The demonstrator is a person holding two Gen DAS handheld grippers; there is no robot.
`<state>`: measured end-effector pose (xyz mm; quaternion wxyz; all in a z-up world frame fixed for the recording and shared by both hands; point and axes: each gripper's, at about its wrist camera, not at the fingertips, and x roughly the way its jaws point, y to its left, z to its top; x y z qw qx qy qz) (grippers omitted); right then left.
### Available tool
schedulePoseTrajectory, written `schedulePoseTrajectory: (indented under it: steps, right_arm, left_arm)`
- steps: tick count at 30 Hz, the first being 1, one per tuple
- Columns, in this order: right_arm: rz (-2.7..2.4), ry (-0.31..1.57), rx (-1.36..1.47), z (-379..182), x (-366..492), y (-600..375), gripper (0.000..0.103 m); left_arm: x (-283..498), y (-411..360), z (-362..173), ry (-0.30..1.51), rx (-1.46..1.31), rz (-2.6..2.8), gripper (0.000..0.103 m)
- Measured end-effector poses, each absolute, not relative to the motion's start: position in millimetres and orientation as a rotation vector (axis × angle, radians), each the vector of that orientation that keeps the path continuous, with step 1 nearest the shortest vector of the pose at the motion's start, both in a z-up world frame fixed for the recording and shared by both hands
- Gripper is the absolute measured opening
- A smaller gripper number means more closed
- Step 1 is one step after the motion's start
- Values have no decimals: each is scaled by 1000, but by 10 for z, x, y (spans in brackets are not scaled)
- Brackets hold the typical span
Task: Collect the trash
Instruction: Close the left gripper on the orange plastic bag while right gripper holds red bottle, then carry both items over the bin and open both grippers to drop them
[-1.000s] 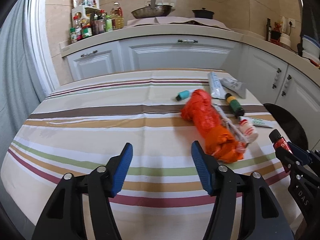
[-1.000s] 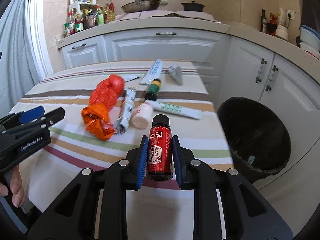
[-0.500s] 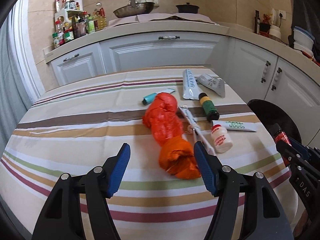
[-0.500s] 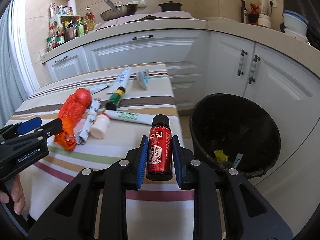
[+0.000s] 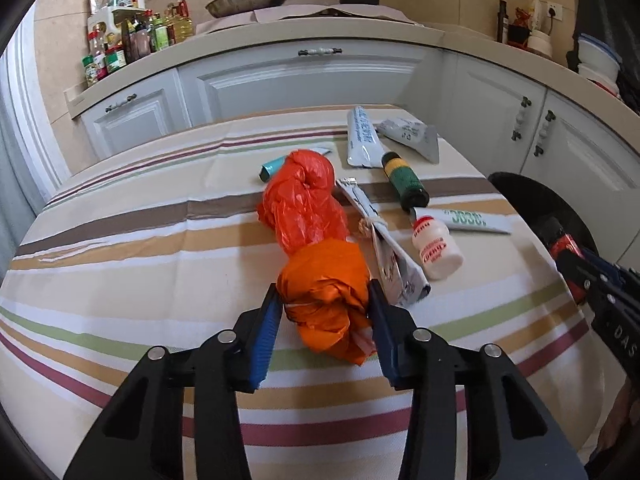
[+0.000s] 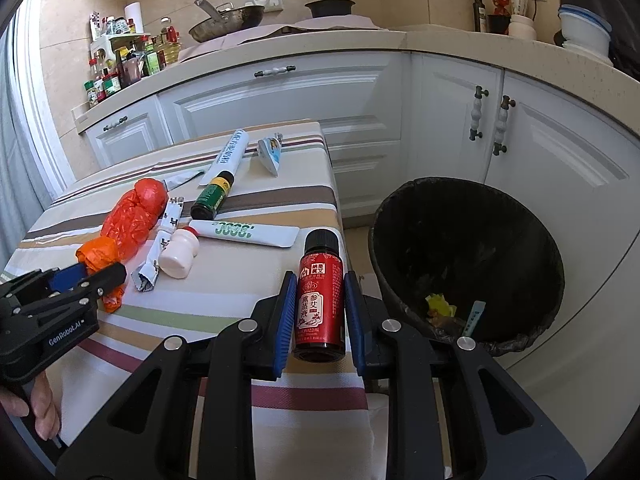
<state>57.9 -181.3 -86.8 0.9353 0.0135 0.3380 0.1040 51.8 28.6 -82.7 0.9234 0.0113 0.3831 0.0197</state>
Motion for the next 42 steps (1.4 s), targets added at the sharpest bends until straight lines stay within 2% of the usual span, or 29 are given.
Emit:
schedulePoseTrajectory:
  steps: [11, 21, 32, 42]
  right_arm:
    - [212, 678, 19, -855, 551, -1795, 24]
    - [175, 646, 17, -729, 536, -1917, 23]
    - [22, 586, 22, -549, 786, -2529, 23]
    - [-74, 578, 38, -567, 1100, -3033, 24]
  left_arm:
    - [434, 358, -782, 775, 45, 73, 41]
    - [407, 250, -524, 716, 45, 64, 41]
    - [818, -358, -314, 656, 37, -80, 41]
    - [1349, -1142, -344, 667, 75, -194, 41]
